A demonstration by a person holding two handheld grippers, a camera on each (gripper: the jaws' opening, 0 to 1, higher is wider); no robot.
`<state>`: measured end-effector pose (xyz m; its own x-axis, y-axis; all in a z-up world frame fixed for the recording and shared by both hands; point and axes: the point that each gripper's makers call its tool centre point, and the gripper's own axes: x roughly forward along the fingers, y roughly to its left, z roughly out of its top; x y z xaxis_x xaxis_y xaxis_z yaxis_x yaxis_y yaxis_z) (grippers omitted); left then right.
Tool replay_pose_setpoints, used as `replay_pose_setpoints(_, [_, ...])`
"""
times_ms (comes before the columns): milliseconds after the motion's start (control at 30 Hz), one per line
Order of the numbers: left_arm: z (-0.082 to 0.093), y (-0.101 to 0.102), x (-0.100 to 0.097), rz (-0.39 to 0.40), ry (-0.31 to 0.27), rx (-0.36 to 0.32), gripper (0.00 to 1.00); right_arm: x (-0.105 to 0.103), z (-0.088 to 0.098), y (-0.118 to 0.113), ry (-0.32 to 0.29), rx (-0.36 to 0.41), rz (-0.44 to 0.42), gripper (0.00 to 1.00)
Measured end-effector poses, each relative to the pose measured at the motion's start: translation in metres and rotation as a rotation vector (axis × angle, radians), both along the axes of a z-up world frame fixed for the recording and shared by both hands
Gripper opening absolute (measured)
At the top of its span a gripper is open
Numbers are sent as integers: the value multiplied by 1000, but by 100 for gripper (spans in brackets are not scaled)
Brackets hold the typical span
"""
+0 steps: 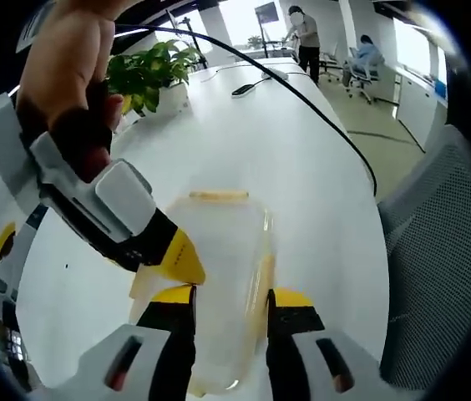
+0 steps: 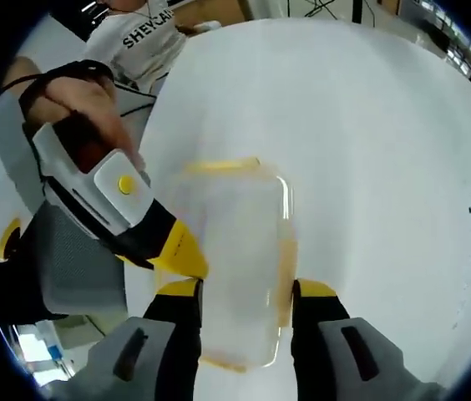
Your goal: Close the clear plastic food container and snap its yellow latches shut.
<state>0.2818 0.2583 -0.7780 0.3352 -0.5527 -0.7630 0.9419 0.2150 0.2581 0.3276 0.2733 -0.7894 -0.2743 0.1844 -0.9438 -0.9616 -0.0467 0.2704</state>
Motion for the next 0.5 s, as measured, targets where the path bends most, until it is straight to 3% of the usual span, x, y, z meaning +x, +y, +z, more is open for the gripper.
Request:
replay_pose_setpoints(300, [1, -1, -1, 0, -2, 5, 27, 0, 2, -5, -20, 33, -1, 40])
replay_pose_setpoints(500, [3, -2, 1, 32, 35, -12, 28, -1, 3, -4, -41, 40, 10, 40])
